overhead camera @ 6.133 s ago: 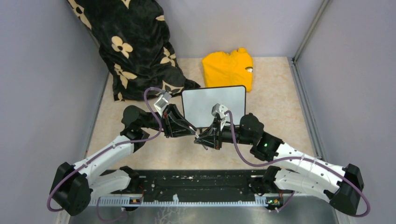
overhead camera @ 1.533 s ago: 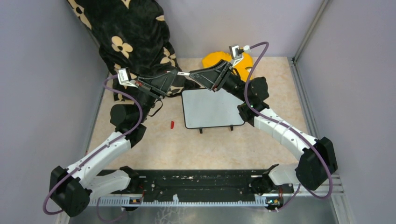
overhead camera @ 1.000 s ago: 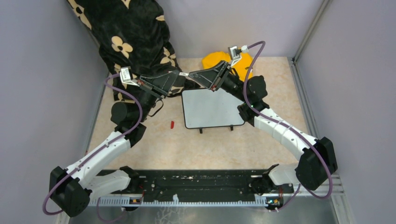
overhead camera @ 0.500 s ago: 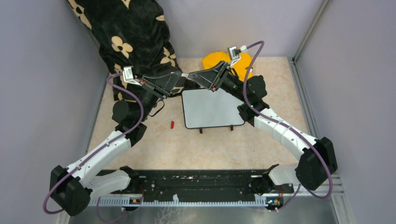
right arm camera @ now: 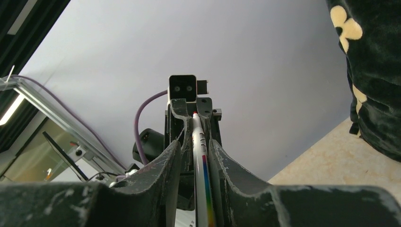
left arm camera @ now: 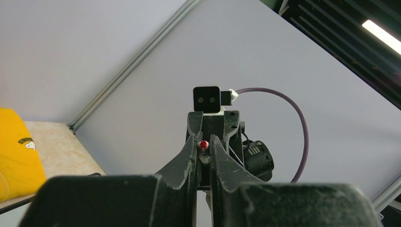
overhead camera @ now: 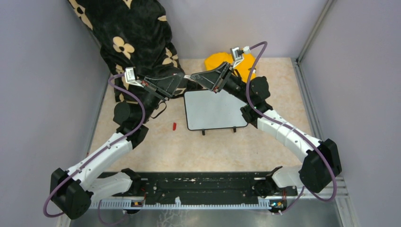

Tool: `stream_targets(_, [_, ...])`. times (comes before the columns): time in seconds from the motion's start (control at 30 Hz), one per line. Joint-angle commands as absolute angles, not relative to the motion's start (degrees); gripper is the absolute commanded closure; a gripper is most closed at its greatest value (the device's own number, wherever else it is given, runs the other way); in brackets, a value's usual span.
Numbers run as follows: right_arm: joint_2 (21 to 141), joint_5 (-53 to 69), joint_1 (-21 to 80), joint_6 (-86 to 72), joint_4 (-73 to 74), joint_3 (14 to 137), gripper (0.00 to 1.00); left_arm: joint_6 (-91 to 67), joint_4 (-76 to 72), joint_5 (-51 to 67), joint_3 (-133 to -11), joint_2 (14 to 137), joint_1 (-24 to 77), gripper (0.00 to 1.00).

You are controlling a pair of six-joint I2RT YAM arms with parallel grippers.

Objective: Write a sentence on the whiteboard

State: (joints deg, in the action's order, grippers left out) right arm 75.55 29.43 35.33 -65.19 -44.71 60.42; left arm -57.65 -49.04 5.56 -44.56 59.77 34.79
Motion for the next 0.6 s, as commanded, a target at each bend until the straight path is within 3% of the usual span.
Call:
stream_targets(0.0, [74.05, 29.44, 35.02, -65.66, -49.45, 61.70, 0.73, -57.13, -47.56, 6.10, -44.96, 59.33, 35.02, 1.00])
stream_targets(0.33, [73.91, 29.87, 35.03, -65.52, -48.64, 61.53, 0.69, -57.54, -47.89, 5.94, -44.87, 59.73, 35.05, 1.00])
stream_targets(0.57, [73.98, 30.41, 34.98, -65.22, -46.55, 62.02, 0.78, -57.39, -48.06, 5.67, -45.06, 59.68, 35.01, 1.00])
